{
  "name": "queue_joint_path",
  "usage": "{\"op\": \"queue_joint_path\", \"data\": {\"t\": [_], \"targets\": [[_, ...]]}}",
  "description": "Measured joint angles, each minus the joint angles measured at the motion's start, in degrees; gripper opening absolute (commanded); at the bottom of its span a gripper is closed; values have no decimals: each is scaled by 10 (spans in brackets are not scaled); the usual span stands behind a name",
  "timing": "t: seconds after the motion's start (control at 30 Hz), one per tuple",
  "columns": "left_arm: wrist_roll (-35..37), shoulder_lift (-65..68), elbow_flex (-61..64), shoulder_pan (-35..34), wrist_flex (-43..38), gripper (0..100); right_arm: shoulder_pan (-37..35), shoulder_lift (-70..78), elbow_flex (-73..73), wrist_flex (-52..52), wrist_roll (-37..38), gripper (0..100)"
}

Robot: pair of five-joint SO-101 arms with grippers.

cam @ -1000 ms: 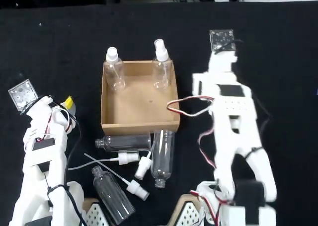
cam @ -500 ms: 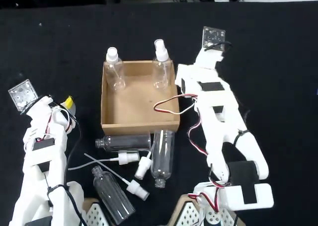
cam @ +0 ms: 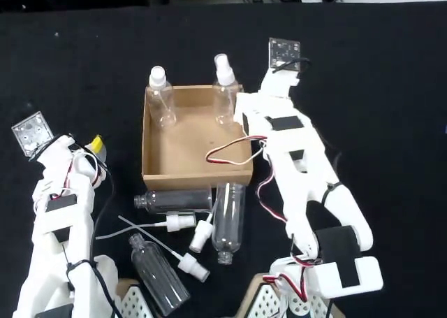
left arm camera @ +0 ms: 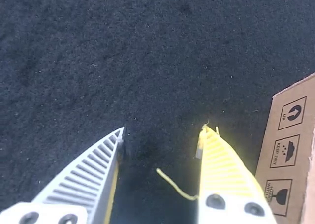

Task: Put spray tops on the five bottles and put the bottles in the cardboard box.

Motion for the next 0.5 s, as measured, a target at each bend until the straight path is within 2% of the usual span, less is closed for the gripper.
{"op": "queue_joint_path", "data": {"t": [0.5], "targets": [[0, 0, 0, 0, 0, 216, -18, 0, 0, 0, 0, 10]]}}
